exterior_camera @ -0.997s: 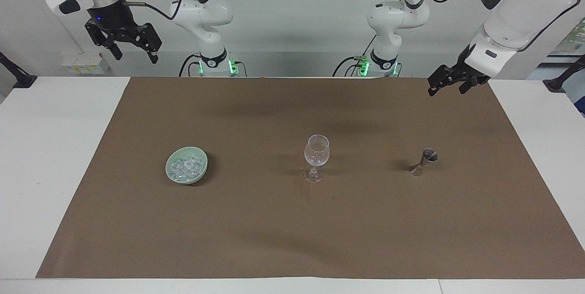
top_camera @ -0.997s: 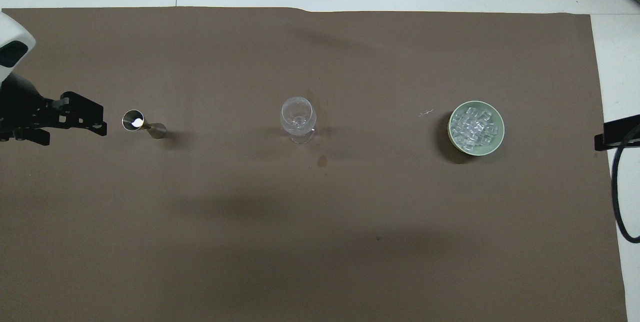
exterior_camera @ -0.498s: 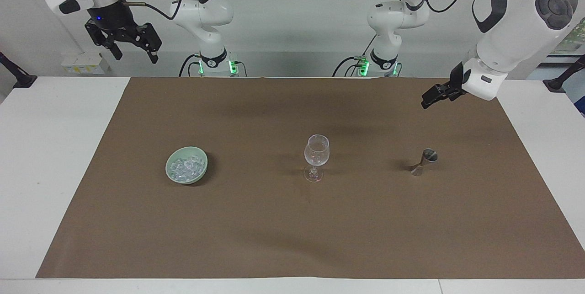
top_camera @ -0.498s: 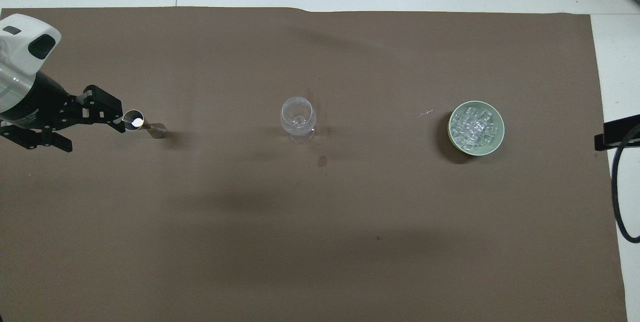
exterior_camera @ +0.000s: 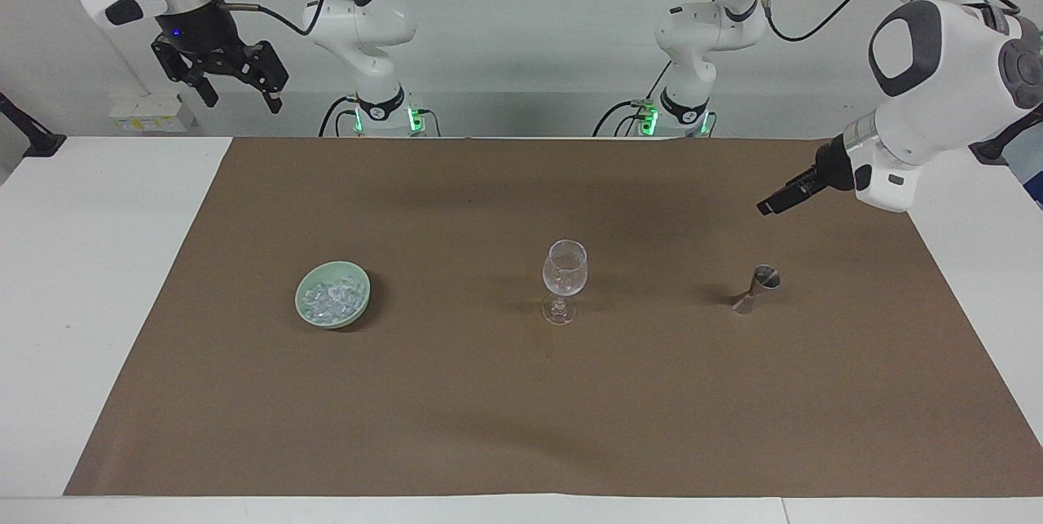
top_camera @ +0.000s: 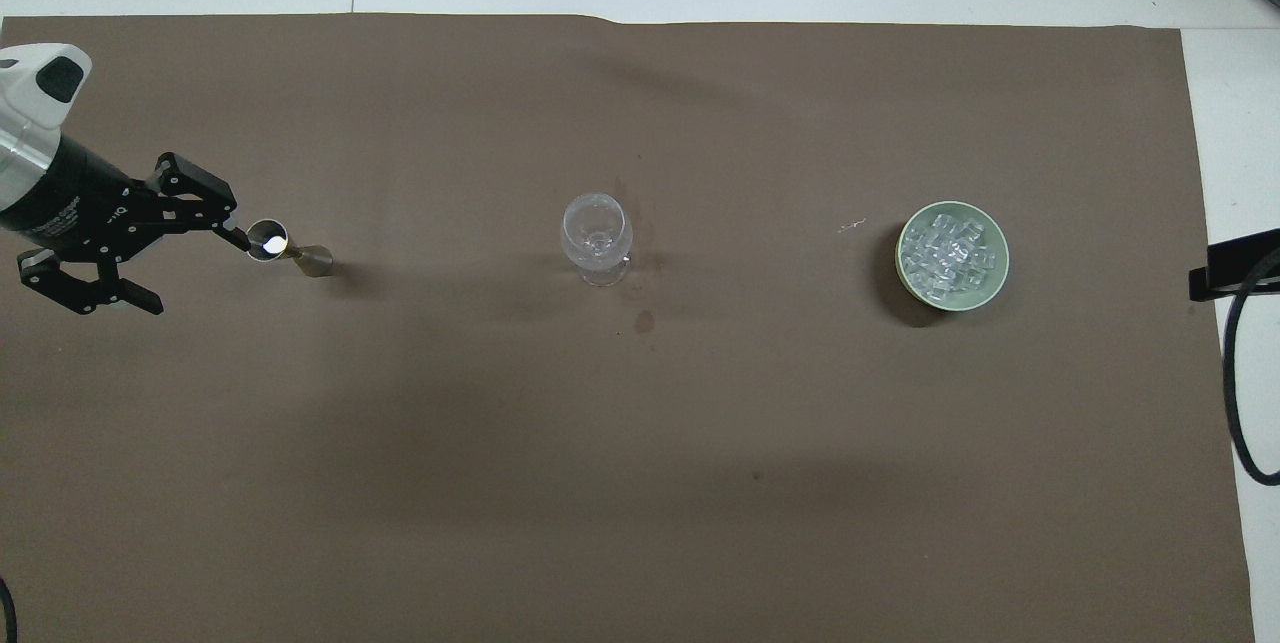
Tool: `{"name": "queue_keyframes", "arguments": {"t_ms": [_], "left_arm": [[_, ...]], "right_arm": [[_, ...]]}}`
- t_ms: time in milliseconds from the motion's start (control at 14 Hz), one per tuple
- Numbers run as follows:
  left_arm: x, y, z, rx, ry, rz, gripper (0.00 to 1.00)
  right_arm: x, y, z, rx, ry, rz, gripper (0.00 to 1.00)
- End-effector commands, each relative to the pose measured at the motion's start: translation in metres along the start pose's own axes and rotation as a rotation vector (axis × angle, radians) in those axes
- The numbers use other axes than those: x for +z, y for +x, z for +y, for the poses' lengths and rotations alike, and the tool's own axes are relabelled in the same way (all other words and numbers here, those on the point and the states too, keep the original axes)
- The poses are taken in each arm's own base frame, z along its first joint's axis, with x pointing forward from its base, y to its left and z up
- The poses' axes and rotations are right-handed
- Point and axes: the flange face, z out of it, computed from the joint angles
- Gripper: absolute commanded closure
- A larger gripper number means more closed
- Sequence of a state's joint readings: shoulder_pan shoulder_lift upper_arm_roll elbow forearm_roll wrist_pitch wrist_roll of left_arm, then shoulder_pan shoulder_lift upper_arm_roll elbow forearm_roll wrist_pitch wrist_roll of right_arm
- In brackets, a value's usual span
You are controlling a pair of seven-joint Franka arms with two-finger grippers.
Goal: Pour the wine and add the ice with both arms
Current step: 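Move the open left gripper toward the small dark bottle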
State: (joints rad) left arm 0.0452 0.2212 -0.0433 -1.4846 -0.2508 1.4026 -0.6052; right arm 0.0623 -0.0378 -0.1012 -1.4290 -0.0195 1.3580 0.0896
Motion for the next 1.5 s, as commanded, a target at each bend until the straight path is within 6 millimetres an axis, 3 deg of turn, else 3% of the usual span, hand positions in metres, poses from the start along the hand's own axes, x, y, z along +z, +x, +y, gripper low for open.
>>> {"name": "queue_keyframes", "arguments": {"t_ms": [0,712,1424], "left_arm": [[0.005,0.022,-0.016,-0.107,-0.069,-0.069,0.0],[0.04,0.102,-0.066,-0.444,-0.247,-0.271,0.0],[0.096,0.166,-0.099,-0.658,-0.359,-0.46,0.0]], "right_arm": [[0.0,-0.005,0.002,-0.012,0.011,0.008,0.0],[0.0,-0.005,0.002,-0.014,0.011,0.008,0.0],[0.0,-0.005,0.002,-0.014,0.011,0.008,0.0]]}}
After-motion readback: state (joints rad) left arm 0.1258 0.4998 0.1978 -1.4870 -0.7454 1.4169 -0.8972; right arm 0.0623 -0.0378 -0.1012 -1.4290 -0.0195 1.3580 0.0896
